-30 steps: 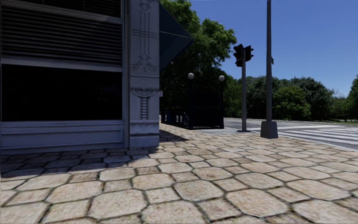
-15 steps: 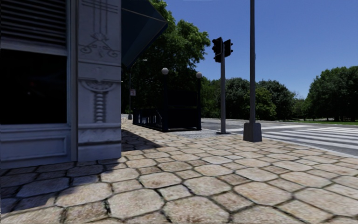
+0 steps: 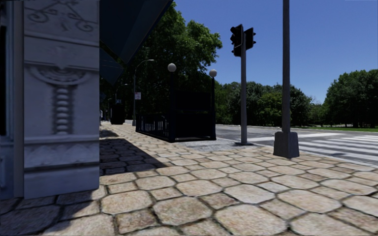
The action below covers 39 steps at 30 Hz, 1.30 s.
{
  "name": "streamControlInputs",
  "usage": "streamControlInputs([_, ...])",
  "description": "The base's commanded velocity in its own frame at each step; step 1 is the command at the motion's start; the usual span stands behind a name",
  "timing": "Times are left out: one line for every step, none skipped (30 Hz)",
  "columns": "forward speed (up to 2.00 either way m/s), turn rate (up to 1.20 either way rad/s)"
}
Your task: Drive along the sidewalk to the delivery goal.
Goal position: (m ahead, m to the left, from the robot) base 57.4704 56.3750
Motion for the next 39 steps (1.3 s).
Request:
streamControlInputs([2.0, 0.0])
streamControlInputs([2.0, 0.0])
streamControlInputs([2.0, 0.0])
streamControlInputs([2.0, 0.0])
streamControlInputs([2.0, 0.0])
streamControlInputs([2.0, 0.23])
streamControlInputs([2.0, 0.23])
streamControlInputs([2.0, 0.29])
streamControlInputs([2.0, 0.31])
streamControlInputs([2.0, 0.32])
streamControlInputs([2.0, 0.32])
streamControlInputs([2.0, 0.32])
streamControlInputs([2.0, 0.32])
streamControlInputs([2.0, 0.33])
streamControlInputs([2.0, 0.33])
streamControlInputs([2.0, 0.33])
streamControlInputs([2.0, 0.33])
streamControlInputs([2.0, 0.33])
streamControlInputs([2.0, 0.33])
streamControlInputs([2.0, 0.33])
streamControlInputs([2.0, 0.33])
streamControlInputs([2.0, 0.33])
streamControlInputs([2.0, 0.33])
streamControlInputs([2.0, 0.33])
streamControlInputs([2.0, 0.33])
streamControlInputs([2.0, 0.33])
streamControlInputs([2.0, 0.33])
streamControlInputs([2.0, 0.33])
streamControlInputs([2.0, 0.33])
streamControlInputs([2.0, 0.33])
streamControlInputs([2.0, 0.33])
streamControlInputs([2.0, 0.33])
streamControlInputs([2.0, 0.33])
streamControlInputs([2.0, 0.33])
streamControlInputs([2.0, 0.33])
streamControlInputs([2.0, 0.33])
streamControlInputs([2.0, 0.33])
streamControlInputs([2.0, 0.33])
streamControlInputs([2.0, 0.33])
